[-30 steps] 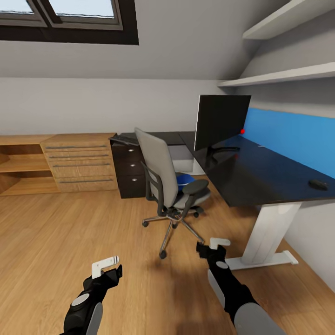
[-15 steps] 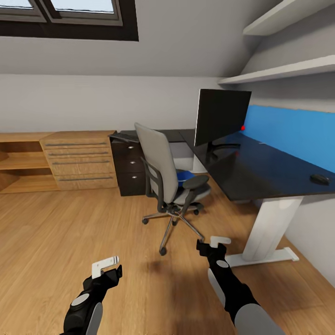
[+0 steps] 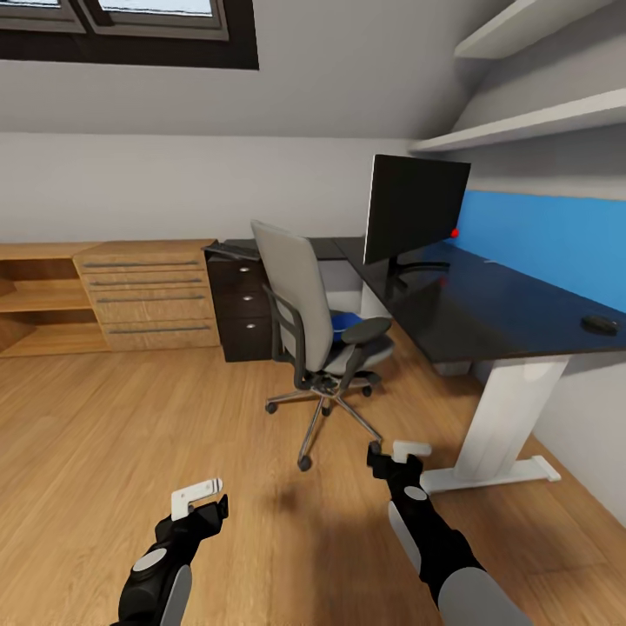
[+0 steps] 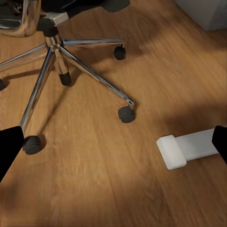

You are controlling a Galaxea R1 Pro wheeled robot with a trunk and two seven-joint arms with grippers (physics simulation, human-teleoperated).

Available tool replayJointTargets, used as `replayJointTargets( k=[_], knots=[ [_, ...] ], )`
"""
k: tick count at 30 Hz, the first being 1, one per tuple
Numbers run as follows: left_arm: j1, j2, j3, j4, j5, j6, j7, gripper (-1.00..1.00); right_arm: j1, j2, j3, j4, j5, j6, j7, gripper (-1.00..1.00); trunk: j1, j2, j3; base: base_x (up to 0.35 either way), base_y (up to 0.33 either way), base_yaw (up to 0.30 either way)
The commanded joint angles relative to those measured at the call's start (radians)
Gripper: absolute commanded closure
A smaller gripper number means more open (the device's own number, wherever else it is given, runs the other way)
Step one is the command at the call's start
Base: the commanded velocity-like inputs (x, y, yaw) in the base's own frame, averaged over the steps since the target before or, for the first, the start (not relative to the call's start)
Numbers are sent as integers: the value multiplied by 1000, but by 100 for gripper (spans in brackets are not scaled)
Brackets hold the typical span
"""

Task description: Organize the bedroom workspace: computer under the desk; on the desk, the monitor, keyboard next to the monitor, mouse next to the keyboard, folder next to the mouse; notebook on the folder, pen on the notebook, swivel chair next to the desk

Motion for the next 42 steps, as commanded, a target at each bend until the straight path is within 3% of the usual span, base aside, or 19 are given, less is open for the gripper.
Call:
replayJointTargets(
  k=[1,7,10,17,27,29,30,36,42],
  knots=[
    [-1,0,0,-1,11,4,6,-100,0,1,2,-1,-2,1,-4,-100,4,-8,-4,0,0,0],
    [-1,0,0,-3,11,2,5,-100,6,5,15,1,-2,1,-3,-100,27,-50,-23,0,0,0],
    [-1,0,-3,-5,11,4,5,-100,1,6,31,9,1,5,-4,-100,27,-50,-23,0,0,0],
    [-1,2,-3,-4,10,6,6,-100,-109,-1,27,119,1,-1,-5,-100,27,-50,-23,1,0,0],
    [-1,3,-3,-1,9,4,7,-100,-143,-8,26,196,2,-105,-4,-100,27,-50,-23,220,0,0],
    [-1,3,-3,-1,9,5,7,-100,-143,-8,26,201,2,-135,-4,-100,27,-50,-23,223,0,0],
    [-1,3,-3,0,8,6,7,-100,-143,-7,26,205,2,-185,-6,-100,27,-50,-23,287,-53,0],
    [-1,3,-3,1,9,7,7,-100,-142,-8,25,201,3,-202,-9,-100,27,-50,-23,300,-106,0],
    [-1,3,-3,2,9,8,7,-100,-142,-8,25,206,2,-285,-12,-100,27,-50,-23,290,-200,0]
  ],
)
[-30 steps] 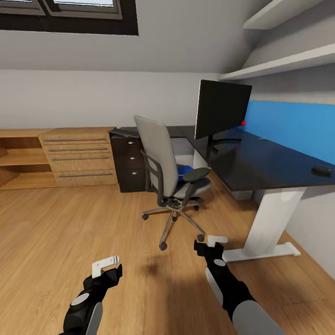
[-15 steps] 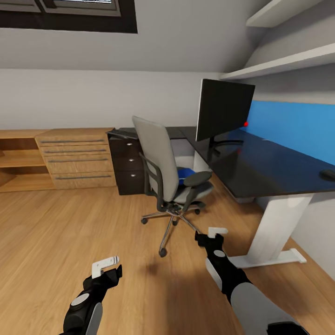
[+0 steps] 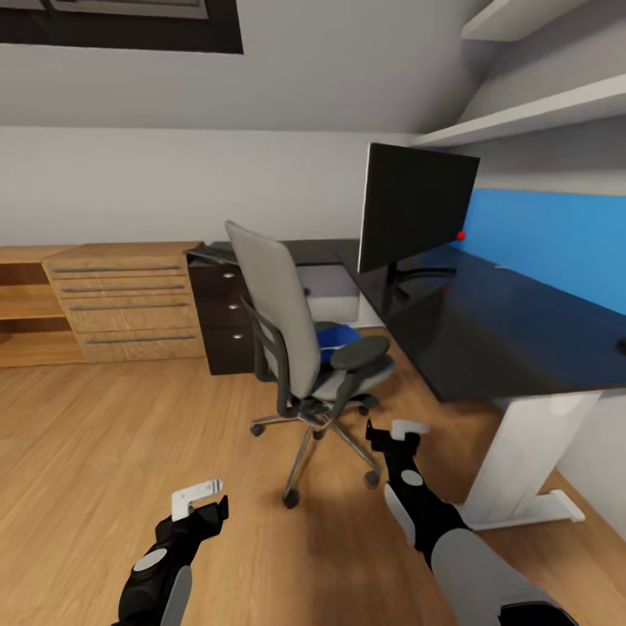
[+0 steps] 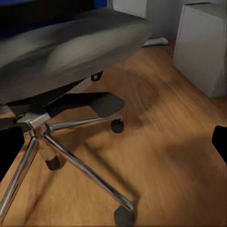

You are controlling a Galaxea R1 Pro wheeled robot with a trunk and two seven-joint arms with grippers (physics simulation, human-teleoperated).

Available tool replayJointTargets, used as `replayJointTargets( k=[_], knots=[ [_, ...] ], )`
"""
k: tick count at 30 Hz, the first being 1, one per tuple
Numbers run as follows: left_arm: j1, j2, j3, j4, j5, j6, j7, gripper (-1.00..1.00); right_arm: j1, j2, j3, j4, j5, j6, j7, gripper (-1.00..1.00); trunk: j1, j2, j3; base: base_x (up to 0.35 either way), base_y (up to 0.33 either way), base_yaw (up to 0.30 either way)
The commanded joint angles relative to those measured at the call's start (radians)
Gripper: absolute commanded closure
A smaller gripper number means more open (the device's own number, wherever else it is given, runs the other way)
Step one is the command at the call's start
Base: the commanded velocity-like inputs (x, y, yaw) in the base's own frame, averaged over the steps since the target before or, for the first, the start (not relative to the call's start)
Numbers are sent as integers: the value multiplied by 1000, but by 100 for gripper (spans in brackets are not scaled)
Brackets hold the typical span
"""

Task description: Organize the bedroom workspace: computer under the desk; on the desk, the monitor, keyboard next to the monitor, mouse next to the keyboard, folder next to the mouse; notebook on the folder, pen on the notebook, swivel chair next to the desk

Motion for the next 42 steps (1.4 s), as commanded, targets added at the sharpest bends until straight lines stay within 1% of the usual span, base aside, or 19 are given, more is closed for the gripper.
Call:
replayJointTargets(
  k=[1,6,12,23,28,32,39,42],
  knots=[
    [0,-1,0,-1,10,4,7,-100,0,0,4,2,-2,-16,-6,-100,0,0,-1,280,-200,0],
    [0,1,1,-1,10,4,6,-100,1,0,4,5,-3,-35,-5,-100,0,0,-1,275,-185,0],
    [0,15,1,-1,12,5,5,-100,1,2,5,6,-3,-39,-5,-100,0,0,-1,277,-130,0],
    [0,19,2,-1,12,5,5,-100,3,8,8,6,-4,-40,-5,-100,0,0,-1,167,-16,0],
    [0,19,2,-2,12,5,5,-100,3,12,8,6,-6,-40,-5,-100,0,0,-1,65,0,32],
    [0,19,2,-2,12,5,5,-100,3,20,9,6,-5,-40,-7,-100,0,0,-1,15,0,177],
    [0,19,2,-2,11,5,5,-100,3,21,10,6,-5,-40,-8,-100,0,0,-1,-7,9,262],
    [0,19,2,-3,11,5,5,-100,4,22,10,6,-5,-40,-8,-100,0,0,-1,-174,171,274]
  ],
)
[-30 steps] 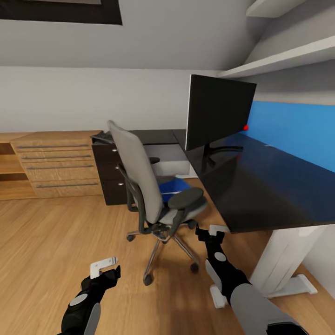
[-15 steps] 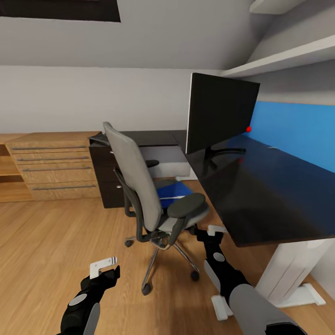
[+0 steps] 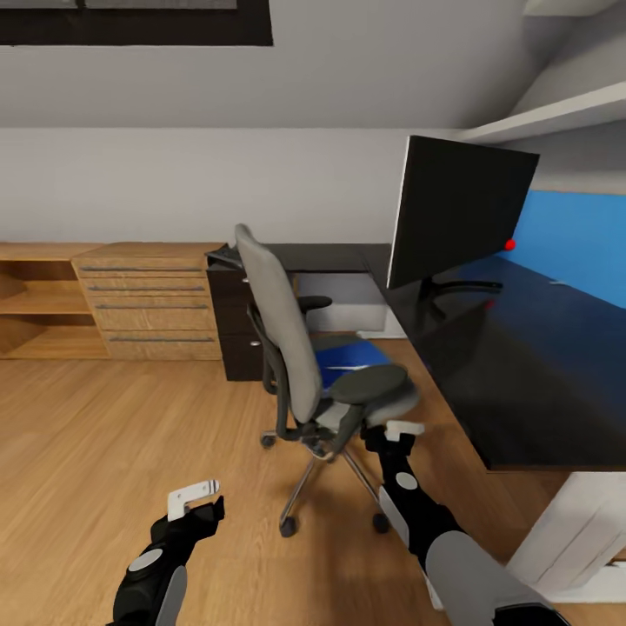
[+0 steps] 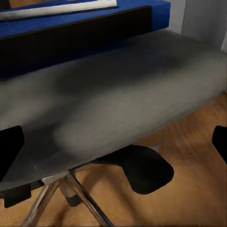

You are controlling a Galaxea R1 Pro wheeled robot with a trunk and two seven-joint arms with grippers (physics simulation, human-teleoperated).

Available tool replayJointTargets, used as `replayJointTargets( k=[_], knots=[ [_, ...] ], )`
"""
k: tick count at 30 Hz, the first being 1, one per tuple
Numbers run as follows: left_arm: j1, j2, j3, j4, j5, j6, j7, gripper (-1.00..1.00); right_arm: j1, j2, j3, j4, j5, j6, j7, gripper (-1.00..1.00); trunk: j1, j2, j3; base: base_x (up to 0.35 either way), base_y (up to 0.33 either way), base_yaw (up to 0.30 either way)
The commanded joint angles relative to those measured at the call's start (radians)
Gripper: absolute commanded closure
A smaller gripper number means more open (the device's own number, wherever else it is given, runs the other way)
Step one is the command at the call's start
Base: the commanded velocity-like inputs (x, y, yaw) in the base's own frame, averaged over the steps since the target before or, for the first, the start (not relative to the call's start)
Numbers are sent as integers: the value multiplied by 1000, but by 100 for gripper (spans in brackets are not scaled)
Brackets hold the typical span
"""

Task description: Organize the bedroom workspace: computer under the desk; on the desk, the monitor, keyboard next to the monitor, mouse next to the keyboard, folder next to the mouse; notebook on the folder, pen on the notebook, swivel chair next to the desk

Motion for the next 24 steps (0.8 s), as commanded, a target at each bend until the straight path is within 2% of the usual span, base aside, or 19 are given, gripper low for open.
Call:
replayJointTargets(
  k=[1,24],
  knots=[
    [-1,0,0,-1,10,3,7,-100,-1,1,6,1,0,-2,-5,-100,-1,0,-1,-89,85,275],
    [-1,1,2,-1,10,4,7,-100,-1,3,8,2,-2,-2,-4,-100,-1,0,-1,-6,6,277]
  ],
)
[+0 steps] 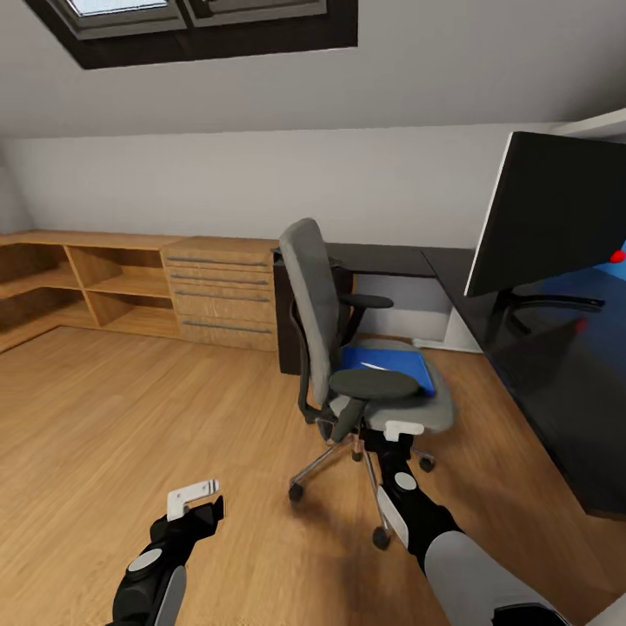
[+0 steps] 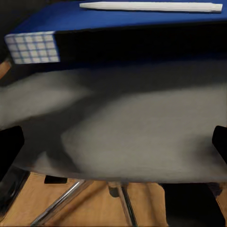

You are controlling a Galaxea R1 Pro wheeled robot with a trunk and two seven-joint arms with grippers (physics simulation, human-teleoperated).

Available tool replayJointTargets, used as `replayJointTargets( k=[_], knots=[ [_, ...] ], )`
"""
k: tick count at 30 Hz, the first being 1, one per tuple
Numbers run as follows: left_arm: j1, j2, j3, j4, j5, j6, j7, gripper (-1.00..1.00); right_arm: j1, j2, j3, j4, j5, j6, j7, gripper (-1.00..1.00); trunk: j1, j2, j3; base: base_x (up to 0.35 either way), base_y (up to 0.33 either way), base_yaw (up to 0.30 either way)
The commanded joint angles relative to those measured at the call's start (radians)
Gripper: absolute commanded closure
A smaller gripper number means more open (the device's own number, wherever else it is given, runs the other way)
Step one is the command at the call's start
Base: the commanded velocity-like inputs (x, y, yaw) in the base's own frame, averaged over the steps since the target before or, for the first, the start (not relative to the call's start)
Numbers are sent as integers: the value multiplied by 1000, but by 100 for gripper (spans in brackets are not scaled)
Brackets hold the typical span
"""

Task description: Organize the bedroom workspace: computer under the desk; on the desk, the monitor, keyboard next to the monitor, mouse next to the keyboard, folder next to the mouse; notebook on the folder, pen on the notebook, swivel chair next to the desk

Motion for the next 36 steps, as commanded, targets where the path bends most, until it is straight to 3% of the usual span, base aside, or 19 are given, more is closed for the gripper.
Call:
replayJointTargets(
  k=[1,18,32,36],
  knots=[
    [-1,0,0,-1,10,3,7,-100,-1,0,6,1,-2,-2,-6,-100,0,0,-1,0,0,277],
    [-1,-2,-1,-1,10,2,8,-100,-1,-1,5,1,-1,-2,-6,-100,0,0,-1,0,0,226],
    [-1,-2,-2,-7,12,2,7,-100,-1,-12,-7,-4,-10,-3,-3,-100,0,0,-1,0,0,-194],
    [-1,-2,-2,-7,12,2,7,-100,-1,-16,-10,-4,-53,-5,-3,-100,0,0,-1,0,0,-255]
  ],
)
